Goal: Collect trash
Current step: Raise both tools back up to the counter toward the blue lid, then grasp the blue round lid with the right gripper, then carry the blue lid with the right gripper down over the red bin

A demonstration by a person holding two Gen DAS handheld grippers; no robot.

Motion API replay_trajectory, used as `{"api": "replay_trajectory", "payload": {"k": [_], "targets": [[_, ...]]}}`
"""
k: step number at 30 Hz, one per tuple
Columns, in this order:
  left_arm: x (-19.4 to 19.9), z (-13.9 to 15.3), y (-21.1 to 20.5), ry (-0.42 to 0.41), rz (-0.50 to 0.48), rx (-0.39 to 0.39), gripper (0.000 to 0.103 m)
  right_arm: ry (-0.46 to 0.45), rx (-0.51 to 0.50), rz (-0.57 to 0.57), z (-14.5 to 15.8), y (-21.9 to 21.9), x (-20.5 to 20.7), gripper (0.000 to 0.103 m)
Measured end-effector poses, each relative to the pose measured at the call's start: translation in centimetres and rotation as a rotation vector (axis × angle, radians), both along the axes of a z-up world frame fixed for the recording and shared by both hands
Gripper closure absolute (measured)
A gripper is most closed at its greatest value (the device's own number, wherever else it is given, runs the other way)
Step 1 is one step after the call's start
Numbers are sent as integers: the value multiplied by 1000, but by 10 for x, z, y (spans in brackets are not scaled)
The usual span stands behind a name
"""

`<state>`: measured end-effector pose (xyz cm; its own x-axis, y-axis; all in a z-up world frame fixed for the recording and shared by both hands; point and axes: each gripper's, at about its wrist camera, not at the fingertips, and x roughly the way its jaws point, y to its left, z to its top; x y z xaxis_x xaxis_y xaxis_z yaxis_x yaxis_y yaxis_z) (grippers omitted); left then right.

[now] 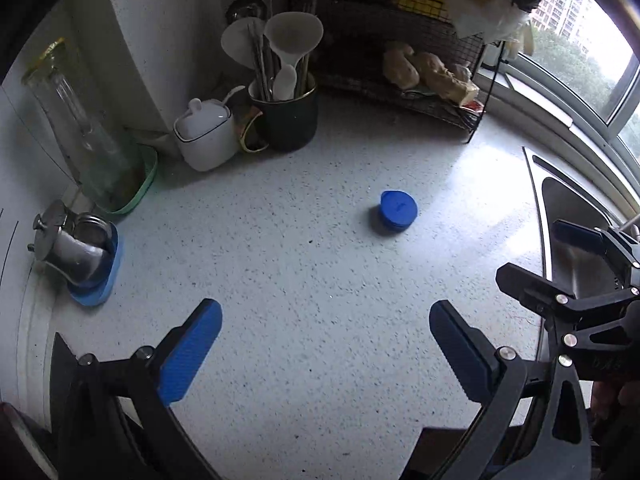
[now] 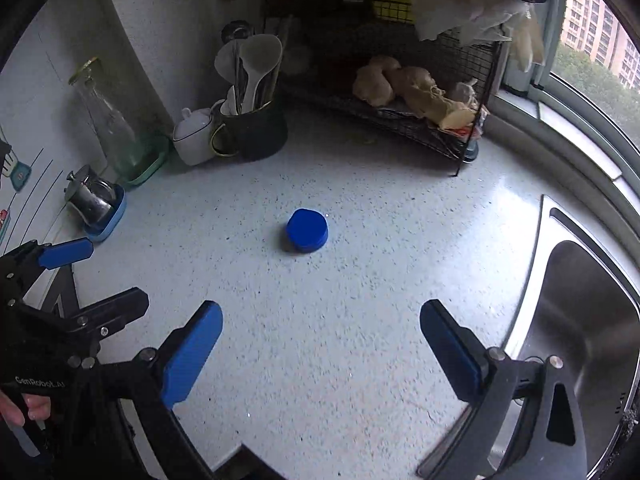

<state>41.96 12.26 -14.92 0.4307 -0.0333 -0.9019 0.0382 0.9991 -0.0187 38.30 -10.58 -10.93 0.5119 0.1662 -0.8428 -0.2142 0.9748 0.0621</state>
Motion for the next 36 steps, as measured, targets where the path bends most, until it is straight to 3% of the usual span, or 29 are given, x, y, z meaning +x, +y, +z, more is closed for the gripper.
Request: {"api": "replay_trajectory", "payload": {"k": [8,13,21,23,27,30,36], "targets": [[41,-39,27,40,80,1,0,72,-40,51,-44,24,69,4],[54,-58,37,58,89,3,0,93,-58,69,-64,32,92,4],[56,-73,47,61,126,-12,0,117,-39,70,-84,34,112,14],[56,-77,48,67,126,-8,0,133,-35,73,-89,35,114,26],[52,-80,50,69,129,1,0,113,-67,79,-90,40,116,39],[45,-82,52,71,136,3,0,96,-83,106,-87,46,112,59],[22,-74,40,65,121,0,0,106,-63,110,-80,39,83,59]]}}
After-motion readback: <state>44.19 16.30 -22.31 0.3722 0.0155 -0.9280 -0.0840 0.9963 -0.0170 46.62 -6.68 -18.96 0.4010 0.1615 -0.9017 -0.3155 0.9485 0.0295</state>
